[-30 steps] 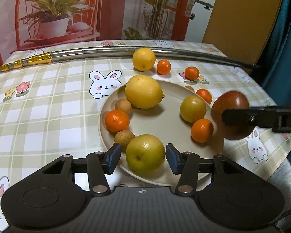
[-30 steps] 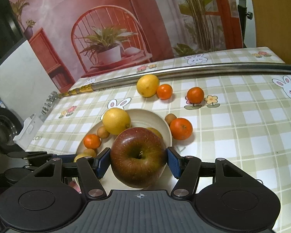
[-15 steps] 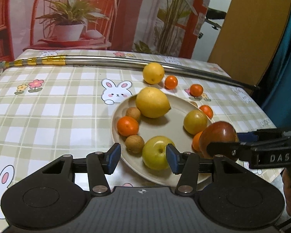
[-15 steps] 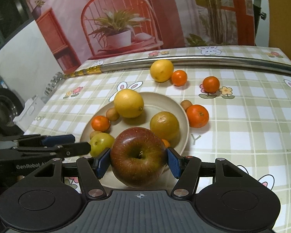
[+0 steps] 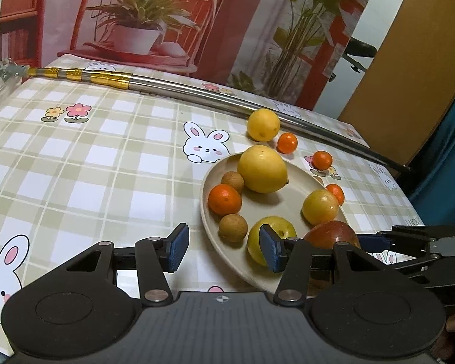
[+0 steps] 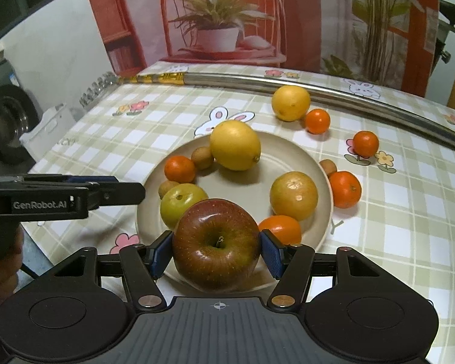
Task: Organize fruits
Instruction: 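Lower the red apple onto the plate with the right gripper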
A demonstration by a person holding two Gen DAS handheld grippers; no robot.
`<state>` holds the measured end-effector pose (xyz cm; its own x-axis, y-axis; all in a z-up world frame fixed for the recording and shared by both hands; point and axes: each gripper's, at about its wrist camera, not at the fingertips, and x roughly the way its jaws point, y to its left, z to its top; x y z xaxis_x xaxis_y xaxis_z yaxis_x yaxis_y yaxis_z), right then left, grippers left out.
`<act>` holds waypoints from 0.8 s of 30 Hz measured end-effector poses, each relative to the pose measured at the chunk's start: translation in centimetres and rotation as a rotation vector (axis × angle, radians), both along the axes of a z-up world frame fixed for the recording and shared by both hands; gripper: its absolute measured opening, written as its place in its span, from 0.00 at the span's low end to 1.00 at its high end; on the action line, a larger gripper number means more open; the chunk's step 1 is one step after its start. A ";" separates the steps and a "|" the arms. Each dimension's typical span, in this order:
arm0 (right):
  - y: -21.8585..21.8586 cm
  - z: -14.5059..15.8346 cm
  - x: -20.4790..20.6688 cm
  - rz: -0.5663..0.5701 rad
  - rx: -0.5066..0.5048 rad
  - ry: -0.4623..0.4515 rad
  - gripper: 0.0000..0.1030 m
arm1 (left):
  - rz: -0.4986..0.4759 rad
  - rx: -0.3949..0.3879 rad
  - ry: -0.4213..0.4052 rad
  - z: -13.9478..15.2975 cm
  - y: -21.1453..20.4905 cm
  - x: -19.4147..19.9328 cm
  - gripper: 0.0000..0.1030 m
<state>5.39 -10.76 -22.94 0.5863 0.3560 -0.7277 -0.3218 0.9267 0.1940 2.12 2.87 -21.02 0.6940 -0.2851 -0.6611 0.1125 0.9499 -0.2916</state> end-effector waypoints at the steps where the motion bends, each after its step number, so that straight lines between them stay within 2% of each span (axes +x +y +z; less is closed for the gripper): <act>1: 0.1 -0.1 0.1 -0.002 -0.005 0.004 0.56 | 0.003 -0.001 0.000 0.0 0.1 0.0 0.52; 14: 1.9 -0.7 0.8 0.033 -0.088 0.010 0.56 | 0.024 -0.007 0.004 -0.2 0.4 -0.2 0.52; 24: 2.1 -0.8 1.0 0.031 -0.077 0.010 0.57 | 0.019 0.011 0.010 -0.1 0.0 -0.2 0.52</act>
